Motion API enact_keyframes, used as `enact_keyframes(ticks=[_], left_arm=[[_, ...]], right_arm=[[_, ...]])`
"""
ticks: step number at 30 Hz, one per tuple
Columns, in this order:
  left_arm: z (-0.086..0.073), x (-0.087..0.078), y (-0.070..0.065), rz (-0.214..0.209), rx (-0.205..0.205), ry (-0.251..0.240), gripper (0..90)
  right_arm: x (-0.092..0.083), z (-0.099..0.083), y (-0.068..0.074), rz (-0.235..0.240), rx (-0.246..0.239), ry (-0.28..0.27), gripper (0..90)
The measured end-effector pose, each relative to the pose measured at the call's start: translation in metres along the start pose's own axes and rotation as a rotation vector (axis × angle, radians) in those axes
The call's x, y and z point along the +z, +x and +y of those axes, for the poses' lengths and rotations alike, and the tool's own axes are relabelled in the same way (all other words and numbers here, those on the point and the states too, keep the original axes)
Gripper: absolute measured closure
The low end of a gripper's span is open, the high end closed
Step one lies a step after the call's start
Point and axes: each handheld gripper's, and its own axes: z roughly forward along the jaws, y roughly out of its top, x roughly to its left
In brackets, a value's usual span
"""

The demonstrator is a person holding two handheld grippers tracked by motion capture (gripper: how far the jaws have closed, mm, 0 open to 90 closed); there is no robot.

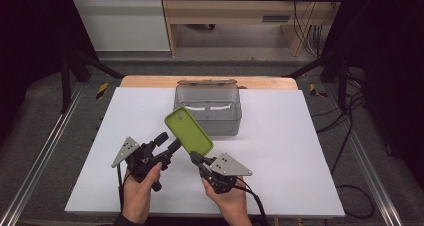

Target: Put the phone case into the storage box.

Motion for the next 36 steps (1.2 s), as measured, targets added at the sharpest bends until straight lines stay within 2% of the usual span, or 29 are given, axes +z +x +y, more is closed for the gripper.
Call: enact_keyframes(ticks=[4,11,13,16,24,28,31,36], left_arm=[[-0.002,0.002,0.0,-0.019,-0.019,0.01,40.5],[-0.006,0.002,0.002,-0.04,-0.083,0.005,51.4],[-0.007,0.002,0.002,-0.039,-0.111,0.001,54.1],[-0.008,0.002,0.003,-0.03,-0.132,0.0,57.8],[-0.012,0.003,0.004,-0.021,-0.152,-0.002,64.6],[-0.014,0.001,0.005,-0.015,-0.18,-0.015,67.9],[-0.015,0.001,0.005,-0.01,-0.179,-0.017,68.4],[-0.016,0.001,0.005,-0.004,-0.185,-0.016,69.4]], right_arm=[[0.001,-0.001,0.003,0.002,0.002,-0.003,87.9],[0.007,-0.005,0.014,0.013,-0.008,0.008,87.9],[0.007,-0.007,0.015,0.014,-0.005,0.009,87.9],[0.008,-0.008,0.015,0.016,0.005,0.011,87.9],[0.011,-0.01,0.018,0.036,0.035,0.01,87.9],[0.012,-0.012,0.019,0.043,0.062,0.009,87.8],[0.012,-0.012,0.02,0.045,0.072,0.013,87.9],[0.014,-0.014,0.022,0.049,0.066,0.02,87.9]])
